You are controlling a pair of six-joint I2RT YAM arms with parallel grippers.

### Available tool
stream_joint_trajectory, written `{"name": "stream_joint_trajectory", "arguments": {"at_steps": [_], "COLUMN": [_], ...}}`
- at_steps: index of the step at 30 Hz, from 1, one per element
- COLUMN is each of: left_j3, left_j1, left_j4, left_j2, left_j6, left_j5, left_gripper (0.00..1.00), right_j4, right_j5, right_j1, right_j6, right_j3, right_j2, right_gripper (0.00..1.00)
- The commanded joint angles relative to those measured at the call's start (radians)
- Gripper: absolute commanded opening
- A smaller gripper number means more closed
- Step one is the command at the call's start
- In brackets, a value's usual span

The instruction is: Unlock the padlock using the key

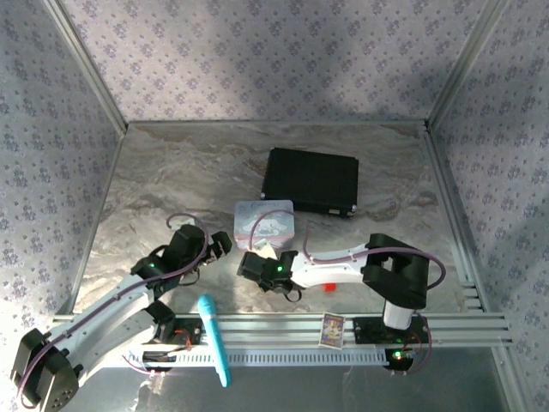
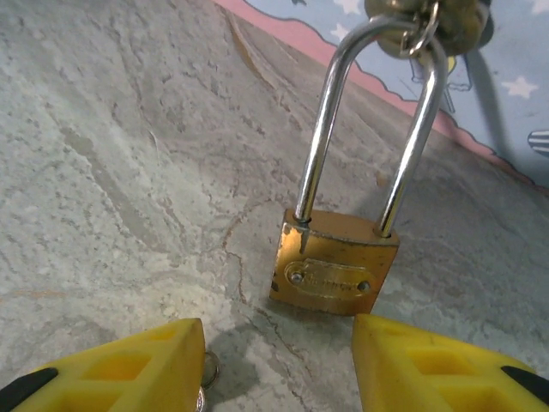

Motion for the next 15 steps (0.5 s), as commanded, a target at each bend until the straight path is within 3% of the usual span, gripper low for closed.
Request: {"name": "stream_joint_trajectory", "arguments": {"at_steps": [1,15], "left_j3": [-0.005,-0.026], "left_j1": [-0.006,-0.006], "left_j4": [-0.003,0.051], "left_j2": [-0.011,0.016], "left_j6": [-0.003,-0.032], "left_j5": [-0.015,0.002], "left_gripper": [0.97,0.97], "right_j4": [-0.081,-0.189], "right_j5": [0.055,0.091], "right_j1": [0.009,0.001], "right_j6": [0.06,0.199], "right_j3": [0.035,-0.029], "right_j2": [0.029,-0.013], "right_gripper": [0.49,0.45]}}
